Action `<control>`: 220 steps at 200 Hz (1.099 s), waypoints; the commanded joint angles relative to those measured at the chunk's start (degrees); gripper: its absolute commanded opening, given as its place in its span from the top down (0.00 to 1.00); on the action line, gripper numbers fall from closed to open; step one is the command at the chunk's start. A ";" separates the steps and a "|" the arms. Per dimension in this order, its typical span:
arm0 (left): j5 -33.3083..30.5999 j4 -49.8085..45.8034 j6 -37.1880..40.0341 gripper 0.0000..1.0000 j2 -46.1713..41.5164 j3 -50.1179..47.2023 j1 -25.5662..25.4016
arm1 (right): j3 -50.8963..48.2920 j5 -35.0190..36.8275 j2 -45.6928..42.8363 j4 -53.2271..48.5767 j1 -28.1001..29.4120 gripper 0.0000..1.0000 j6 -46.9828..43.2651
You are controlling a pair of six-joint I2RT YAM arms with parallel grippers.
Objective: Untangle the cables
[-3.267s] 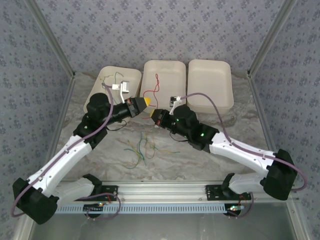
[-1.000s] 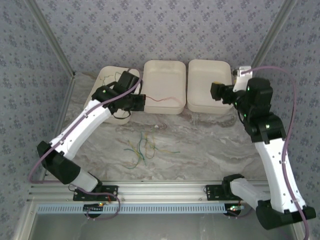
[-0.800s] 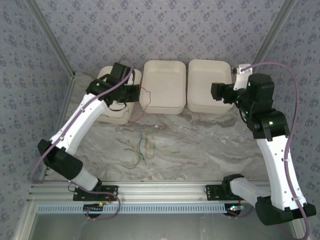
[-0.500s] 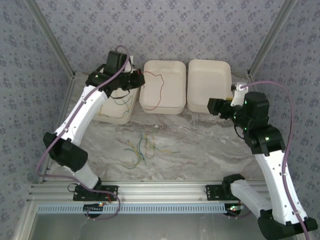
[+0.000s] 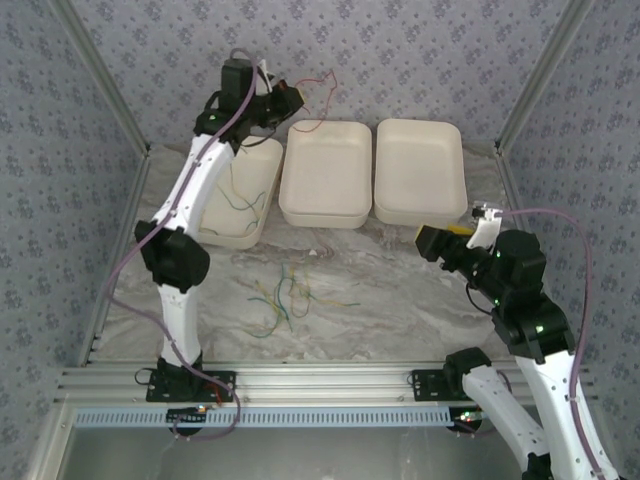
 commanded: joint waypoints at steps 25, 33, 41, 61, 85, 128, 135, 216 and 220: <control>2.04 -6.30 -2.59 1.00 12.90 10.59 -1.88 | -1.41 -0.66 -1.21 0.29 0.83 0.24 1.39; 1.68 -6.80 -2.65 1.00 13.81 10.62 -2.40 | -1.54 -0.69 -1.26 0.30 0.86 0.24 1.19; 1.25 -7.12 -2.77 1.00 14.51 10.35 -2.81 | -1.78 -0.72 -1.23 0.29 0.90 0.24 1.09; 0.64 -8.12 -3.25 1.00 15.77 9.07 -3.46 | -2.20 -0.99 -1.25 0.37 0.96 0.24 1.35; 0.15 -8.42 -4.94 1.00 16.35 5.83 -3.54 | -2.65 -1.27 -1.28 0.69 1.09 0.25 1.82; 0.34 -9.75 -5.19 0.59 18.34 6.72 -3.29 | -2.75 -1.28 -1.49 0.60 1.96 0.25 2.38; -0.10 -11.01 -4.68 0.50 18.53 7.95 -3.28 | -2.77 -1.19 -1.52 0.51 2.11 0.25 2.44; -19.77 -27.54 6.49 0.37 7.77 11.08 -5.19 | -3.21 3.54 -1.34 -1.42 5.96 0.27 3.10; -20.61 -28.24 7.19 0.37 7.12 11.03 -5.55 | -3.41 3.94 -1.25 -1.43 6.41 0.28 3.26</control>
